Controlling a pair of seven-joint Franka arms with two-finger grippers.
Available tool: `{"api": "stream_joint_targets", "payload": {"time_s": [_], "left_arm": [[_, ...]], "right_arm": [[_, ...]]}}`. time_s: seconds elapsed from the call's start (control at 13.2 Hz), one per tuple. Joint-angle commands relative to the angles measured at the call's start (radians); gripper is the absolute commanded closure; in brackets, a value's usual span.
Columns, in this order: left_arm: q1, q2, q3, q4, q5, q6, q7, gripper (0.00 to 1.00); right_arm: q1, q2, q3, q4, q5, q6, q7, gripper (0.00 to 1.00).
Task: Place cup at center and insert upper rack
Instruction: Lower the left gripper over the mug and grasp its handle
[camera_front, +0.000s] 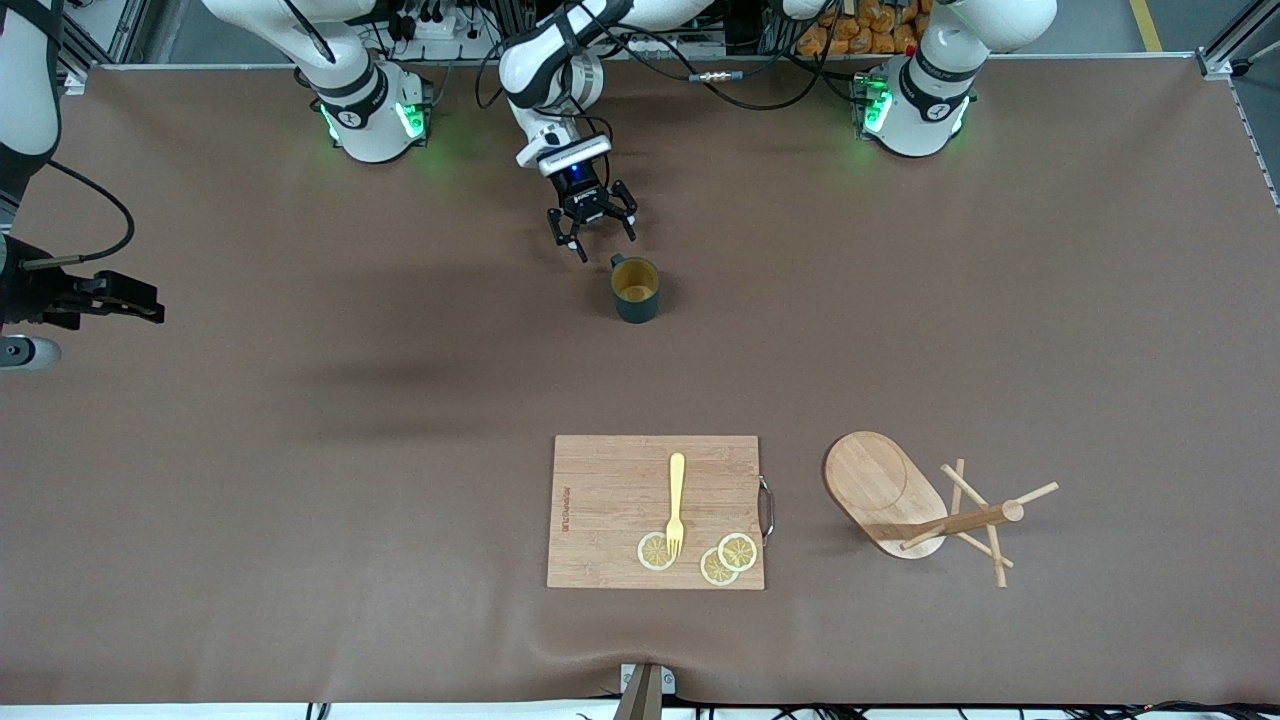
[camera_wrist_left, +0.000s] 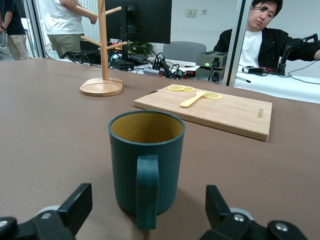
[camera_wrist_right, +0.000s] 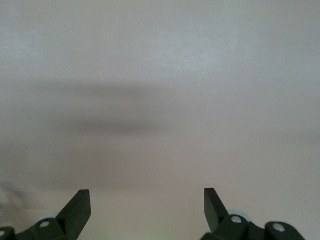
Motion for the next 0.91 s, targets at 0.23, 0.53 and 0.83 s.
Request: {"api": "stream_joint_targets", "payload": {"time_s": [0.23,0.53,0.83], "left_arm": [[-0.005,0.029,0.024,0.026,0.021,-0.011,0.017,0.06],[-0.001,0.040,0.042,0.026,0.020,0.000,0.015,0.14],[0.018,0.054,0.044,0.028,0.015,0.012,0.015,0.25]], "right_arm": [[0.010,-0.010,-0.004,-0.014,0.000,0.009,0.016,0.00],[0.010,-0.010,-0.004,-0.014,0.000,0.009,0.016,0.00],[0.012,-0.010,-0.004,-0.014,0.000,0.009,0.016,0.00]]}}
